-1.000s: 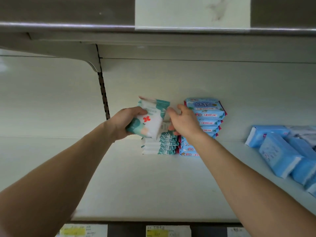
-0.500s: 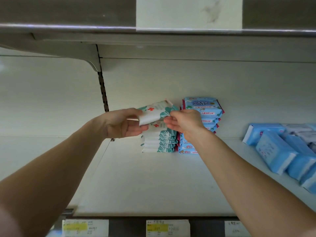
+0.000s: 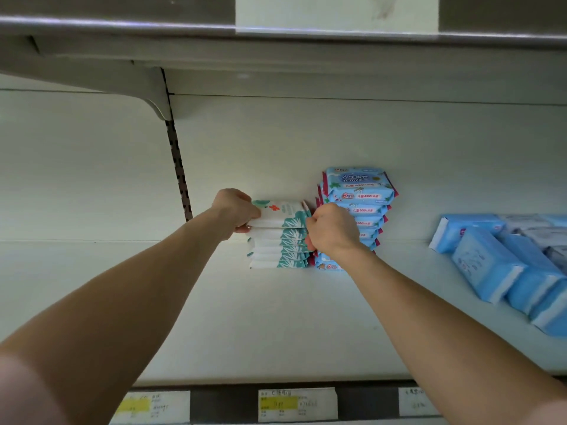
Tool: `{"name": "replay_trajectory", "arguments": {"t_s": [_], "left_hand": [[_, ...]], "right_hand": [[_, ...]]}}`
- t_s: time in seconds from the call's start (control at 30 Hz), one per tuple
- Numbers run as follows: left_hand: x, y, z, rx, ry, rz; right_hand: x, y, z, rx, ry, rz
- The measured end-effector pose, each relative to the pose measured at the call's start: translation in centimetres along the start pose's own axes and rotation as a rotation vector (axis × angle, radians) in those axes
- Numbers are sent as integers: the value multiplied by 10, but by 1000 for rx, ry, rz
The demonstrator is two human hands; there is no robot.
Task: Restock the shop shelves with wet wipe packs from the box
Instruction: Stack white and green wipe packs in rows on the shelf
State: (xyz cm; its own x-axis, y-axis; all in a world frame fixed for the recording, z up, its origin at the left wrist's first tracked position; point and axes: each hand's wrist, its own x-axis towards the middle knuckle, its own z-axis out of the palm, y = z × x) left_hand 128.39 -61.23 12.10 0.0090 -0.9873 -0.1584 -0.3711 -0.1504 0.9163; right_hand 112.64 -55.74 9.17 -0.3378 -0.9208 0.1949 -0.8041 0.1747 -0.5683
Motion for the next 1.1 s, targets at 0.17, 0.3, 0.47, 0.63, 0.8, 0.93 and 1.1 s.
{"name": "replay_trajectory", "arguments": {"t_s": [0.17,0.3,0.47,0.63,0.8,0.93,1.1], "left_hand": [[5,-5,5,68,45,50],[3,-8,4,155,20,79],[0,-13,2,258,-141,185],[3,-25,14,887,-42,381],[4,-26,21,955,39,391],[1,-27,20,939,40,390],[-10,-29,9,899,89,403]], "right_hand": [[-2,1,0,-252,79,-76],[-4,-2,-5,-363,66,-118],[-13,-12,-6,-420,85,-263],[-11,-12,9,-528,67,-299],[-9,-12,13,-536,80,-306],[-10,-16,12,-535,93,-307],[-20,-32,8,-507,93,-360]]}}
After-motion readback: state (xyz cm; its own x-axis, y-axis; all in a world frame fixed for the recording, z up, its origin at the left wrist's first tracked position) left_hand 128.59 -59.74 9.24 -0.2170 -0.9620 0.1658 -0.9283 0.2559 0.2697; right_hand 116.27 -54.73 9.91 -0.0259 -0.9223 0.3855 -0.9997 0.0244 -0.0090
